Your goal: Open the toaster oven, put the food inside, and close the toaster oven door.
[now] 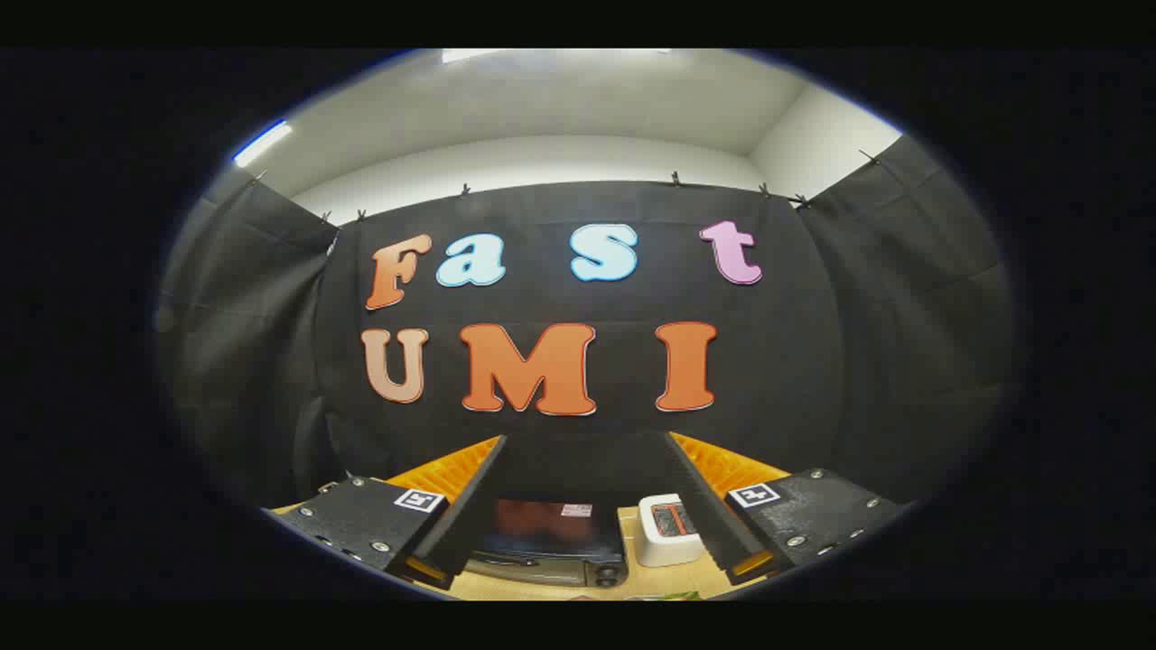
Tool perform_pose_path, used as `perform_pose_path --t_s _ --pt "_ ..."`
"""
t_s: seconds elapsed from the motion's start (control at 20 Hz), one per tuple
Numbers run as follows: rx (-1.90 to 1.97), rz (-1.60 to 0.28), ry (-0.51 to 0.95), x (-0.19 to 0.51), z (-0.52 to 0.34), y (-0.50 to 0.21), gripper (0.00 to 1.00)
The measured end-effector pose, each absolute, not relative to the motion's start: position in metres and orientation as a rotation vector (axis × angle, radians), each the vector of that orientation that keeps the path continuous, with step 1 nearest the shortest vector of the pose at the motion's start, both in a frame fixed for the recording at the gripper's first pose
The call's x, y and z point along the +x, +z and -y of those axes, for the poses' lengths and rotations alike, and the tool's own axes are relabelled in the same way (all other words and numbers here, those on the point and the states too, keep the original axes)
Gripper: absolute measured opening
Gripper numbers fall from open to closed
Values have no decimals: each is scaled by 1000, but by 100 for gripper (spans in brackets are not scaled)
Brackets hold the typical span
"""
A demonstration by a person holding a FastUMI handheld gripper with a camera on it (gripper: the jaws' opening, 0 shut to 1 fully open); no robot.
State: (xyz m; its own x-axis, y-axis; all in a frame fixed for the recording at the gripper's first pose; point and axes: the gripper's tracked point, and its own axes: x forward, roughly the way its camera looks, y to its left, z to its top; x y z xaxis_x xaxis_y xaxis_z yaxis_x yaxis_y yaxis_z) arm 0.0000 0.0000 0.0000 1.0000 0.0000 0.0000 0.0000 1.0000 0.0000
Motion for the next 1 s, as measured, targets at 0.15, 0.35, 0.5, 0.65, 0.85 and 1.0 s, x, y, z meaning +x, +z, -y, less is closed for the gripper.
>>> perform_pose_path --t_s 0.15,0.35,0.5,0.65,0.85,1.0 --pt "18 -17 15 3 -7 -4 98" --pt "34 -25 31 6 -14 -3 98" --pt "32 -22 38 9 -18 -4 99" --pt "21 -29 42 11 -21 -7 99" --pt "1 -41 53 11 -26 -13 99" --pt "-11 -60 63 13 -32 -22 99"
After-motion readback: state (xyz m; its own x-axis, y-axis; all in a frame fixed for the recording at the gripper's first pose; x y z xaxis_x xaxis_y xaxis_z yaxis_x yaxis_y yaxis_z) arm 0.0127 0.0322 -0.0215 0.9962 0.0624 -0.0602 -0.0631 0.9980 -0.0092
